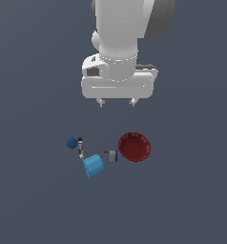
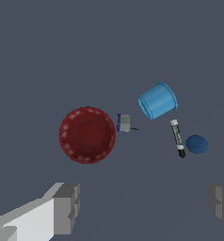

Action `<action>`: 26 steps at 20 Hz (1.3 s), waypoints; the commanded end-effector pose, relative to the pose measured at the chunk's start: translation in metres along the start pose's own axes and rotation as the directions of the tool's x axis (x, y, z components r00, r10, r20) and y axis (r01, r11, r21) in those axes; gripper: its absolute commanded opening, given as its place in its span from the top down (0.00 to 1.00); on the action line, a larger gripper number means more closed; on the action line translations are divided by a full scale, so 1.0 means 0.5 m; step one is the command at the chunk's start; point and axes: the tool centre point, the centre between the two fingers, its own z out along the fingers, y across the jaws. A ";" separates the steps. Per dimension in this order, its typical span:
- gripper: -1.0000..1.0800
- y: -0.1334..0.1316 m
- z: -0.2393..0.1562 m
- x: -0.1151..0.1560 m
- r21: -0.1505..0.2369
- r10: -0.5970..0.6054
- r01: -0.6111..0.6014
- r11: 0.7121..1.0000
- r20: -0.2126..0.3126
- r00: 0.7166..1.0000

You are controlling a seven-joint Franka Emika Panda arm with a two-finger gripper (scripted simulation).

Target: Pick up a designated object from a clutter of objects.

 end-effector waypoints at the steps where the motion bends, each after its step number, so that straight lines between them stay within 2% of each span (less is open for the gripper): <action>1: 0.04 0.000 0.000 0.000 0.000 0.000 0.000 1.000 0.000 1.000; 15: 0.04 -0.013 -0.001 0.023 0.008 0.005 -0.005 1.000 -0.023 1.000; 21: 0.04 0.018 0.032 0.032 0.012 -0.010 0.010 1.000 -0.021 1.000; 26: 0.04 0.067 0.083 0.043 0.016 -0.033 0.033 0.999 -0.017 0.999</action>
